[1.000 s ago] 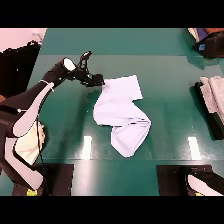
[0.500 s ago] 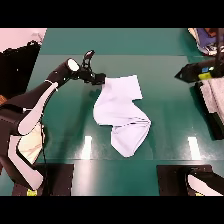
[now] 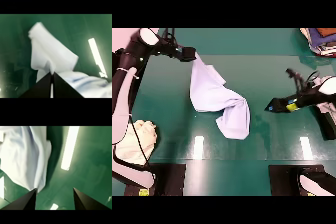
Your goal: Fold the shirts.
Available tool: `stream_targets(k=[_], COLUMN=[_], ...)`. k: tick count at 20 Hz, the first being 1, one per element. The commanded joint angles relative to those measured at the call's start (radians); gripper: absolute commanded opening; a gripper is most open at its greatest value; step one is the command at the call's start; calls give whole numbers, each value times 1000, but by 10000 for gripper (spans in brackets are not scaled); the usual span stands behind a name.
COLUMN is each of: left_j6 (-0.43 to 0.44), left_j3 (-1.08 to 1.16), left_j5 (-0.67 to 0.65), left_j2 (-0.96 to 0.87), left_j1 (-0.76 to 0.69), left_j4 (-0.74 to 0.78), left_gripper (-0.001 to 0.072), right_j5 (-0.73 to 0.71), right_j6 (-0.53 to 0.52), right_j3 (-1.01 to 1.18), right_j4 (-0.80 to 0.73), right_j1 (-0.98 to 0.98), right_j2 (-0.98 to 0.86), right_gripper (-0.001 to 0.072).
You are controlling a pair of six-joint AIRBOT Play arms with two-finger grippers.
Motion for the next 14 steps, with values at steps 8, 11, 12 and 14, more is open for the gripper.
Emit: stream_targets(k=[8,11,12,14], left_j6=[6,6,6,6], left_j3=[9,9,9,9], left_j5=[-111,-123,-130,-138], left_j2=[33,33,33,44], left_j1=[18,18,18,18], left_j4=[17,17,17,26], left_gripper=[24,24,23,23], right_j5=[-281,-278,-277,-280], right_j6=[-219,-219,-219,-218], right_j3=[-37,56,81,125], right_j4=[329,327,327,307], right_j1=[160,192,195,190], right_j2=[-311,-399,-420,-439], right_gripper=[435,292,106,17])
